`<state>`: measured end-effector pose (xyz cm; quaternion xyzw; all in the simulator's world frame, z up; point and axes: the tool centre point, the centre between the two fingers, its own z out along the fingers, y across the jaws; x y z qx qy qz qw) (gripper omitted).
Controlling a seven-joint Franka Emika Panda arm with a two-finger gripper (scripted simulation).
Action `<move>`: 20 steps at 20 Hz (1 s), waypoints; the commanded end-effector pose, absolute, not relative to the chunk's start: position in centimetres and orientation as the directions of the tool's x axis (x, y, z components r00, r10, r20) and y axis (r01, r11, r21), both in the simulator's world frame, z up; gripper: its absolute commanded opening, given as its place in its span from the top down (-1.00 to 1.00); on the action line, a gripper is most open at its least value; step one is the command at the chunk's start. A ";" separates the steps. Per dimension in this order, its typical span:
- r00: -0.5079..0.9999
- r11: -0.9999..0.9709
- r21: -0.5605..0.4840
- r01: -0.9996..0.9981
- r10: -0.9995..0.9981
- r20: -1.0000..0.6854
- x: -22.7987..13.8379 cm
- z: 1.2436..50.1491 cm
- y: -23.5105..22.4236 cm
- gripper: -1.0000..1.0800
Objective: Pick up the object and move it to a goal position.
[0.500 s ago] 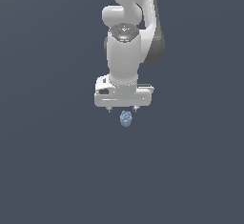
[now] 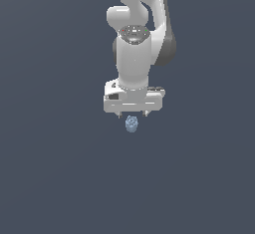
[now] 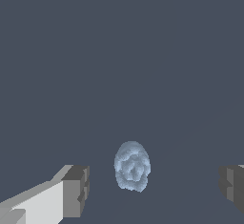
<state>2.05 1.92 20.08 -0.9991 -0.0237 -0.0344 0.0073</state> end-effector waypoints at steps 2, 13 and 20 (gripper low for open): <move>0.996 -0.998 -0.022 0.050 0.049 0.071 2.1 20.2 2.5 -0.92; 0.991 -0.993 -0.012 0.118 0.117 0.064 1.6 19.0 2.3 -0.92; 0.967 -0.968 0.000 0.249 0.249 0.048 0.5 16.9 2.1 -0.92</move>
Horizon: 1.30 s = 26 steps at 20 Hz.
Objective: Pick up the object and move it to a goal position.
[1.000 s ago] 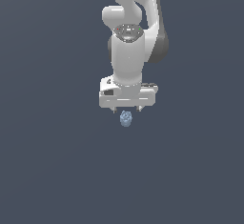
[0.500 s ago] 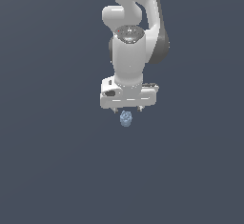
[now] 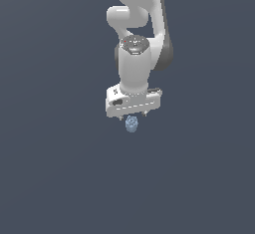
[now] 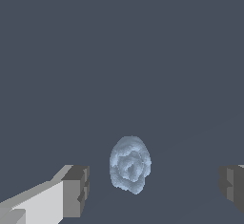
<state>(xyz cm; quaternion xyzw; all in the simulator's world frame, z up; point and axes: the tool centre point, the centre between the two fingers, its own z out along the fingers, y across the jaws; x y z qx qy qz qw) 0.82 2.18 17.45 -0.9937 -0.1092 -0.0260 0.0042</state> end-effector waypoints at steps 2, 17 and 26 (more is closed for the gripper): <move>0.953 -0.954 0.003 0.299 0.299 0.042 0.1 16.1 2.1 -0.92; 0.805 -0.805 0.003 0.594 0.594 0.004 -2.9 11.4 2.1 -0.92; 0.779 -0.779 0.000 0.628 0.628 0.000 -3.3 10.8 2.1 -0.92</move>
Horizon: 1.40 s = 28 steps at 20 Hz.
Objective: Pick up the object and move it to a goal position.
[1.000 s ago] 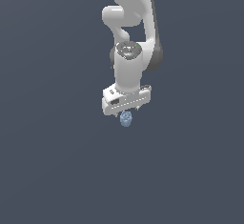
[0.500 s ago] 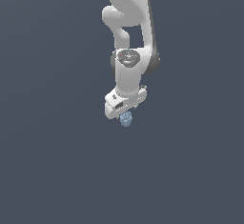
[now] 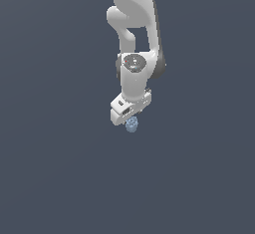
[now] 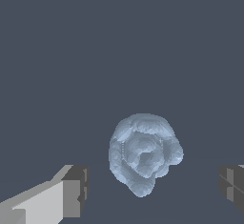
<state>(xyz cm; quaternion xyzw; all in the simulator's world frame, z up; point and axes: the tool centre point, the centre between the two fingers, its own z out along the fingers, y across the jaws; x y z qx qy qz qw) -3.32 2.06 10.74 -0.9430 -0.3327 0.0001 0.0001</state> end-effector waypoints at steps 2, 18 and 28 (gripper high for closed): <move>0.779 -0.779 0.000 0.628 0.628 0.000 -3.3 10.6 2.1 -0.92; 0.775 -0.775 0.000 0.631 0.631 0.000 -3.4 5.7 2.1 -0.92; 0.775 -0.775 0.000 0.631 0.631 0.000 -3.4 5.7 2.1 1.00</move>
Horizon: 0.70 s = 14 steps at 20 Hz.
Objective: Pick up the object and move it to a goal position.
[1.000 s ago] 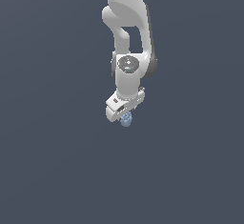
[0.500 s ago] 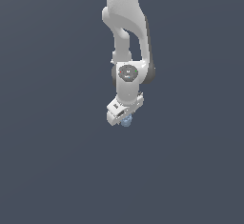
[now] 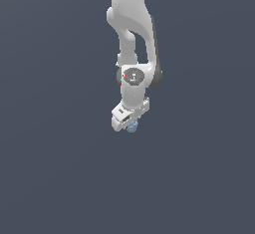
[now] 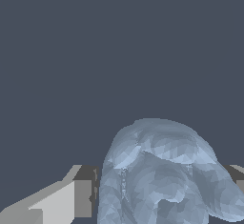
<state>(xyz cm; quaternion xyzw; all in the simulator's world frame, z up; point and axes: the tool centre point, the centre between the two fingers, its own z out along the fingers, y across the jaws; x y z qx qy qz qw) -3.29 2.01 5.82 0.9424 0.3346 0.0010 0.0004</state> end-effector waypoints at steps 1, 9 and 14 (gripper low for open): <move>0.776 -0.776 0.001 0.631 0.631 0.001 -3.3 5.8 2.0 1.00; 0.776 -0.776 0.001 0.631 0.631 0.001 -3.8 7.3 2.9 1.00; 0.776 -0.776 0.002 0.631 0.631 0.001 -4.5 9.8 4.3 1.00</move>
